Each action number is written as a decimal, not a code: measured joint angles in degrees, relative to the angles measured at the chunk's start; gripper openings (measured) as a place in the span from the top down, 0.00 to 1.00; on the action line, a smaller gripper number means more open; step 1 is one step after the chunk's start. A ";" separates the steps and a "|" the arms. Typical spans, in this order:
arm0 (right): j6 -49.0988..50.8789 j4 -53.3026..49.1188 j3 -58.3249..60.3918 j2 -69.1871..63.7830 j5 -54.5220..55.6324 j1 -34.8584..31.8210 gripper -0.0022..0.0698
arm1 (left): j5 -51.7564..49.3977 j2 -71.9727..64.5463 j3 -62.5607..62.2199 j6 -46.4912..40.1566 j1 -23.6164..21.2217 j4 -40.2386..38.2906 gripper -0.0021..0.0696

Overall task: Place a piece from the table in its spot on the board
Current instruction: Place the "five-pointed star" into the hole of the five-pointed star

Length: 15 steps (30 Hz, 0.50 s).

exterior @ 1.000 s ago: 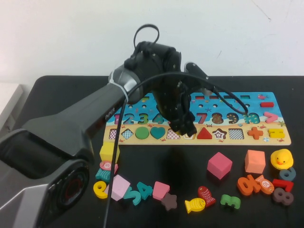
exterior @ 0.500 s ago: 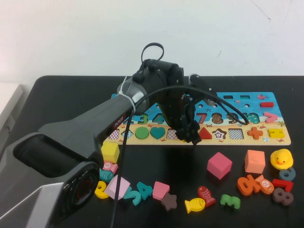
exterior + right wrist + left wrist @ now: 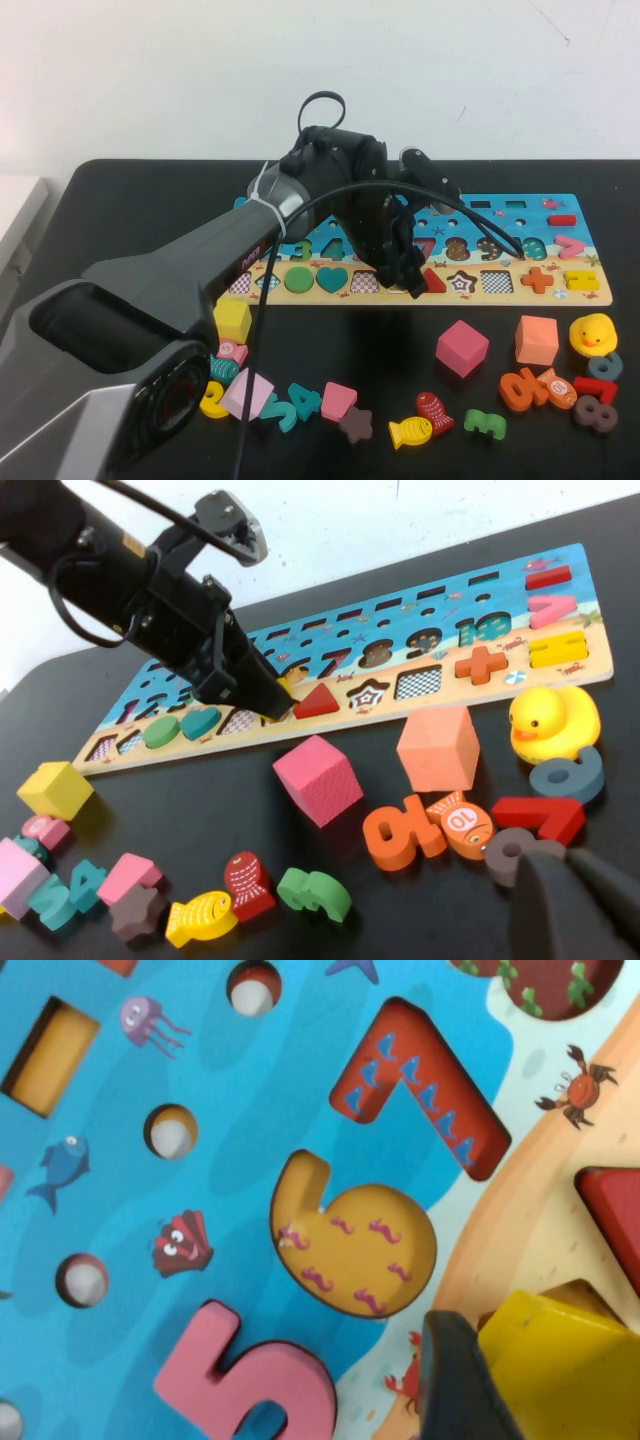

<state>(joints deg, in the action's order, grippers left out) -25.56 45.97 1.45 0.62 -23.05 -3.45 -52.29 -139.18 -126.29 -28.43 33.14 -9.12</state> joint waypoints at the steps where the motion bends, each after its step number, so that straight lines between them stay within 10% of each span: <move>1: 0.00 0.00 0.00 0.00 0.00 0.00 0.94 | 0.00 0.00 0.00 0.00 0.00 0.00 0.54; 15: -0.13 0.09 0.00 0.00 0.00 0.00 0.94 | 0.42 -0.03 0.00 0.00 0.00 -0.28 0.47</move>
<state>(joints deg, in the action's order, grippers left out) -25.69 46.06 1.45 0.62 -23.05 -3.45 -51.88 -139.21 -126.29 -28.43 33.14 -9.40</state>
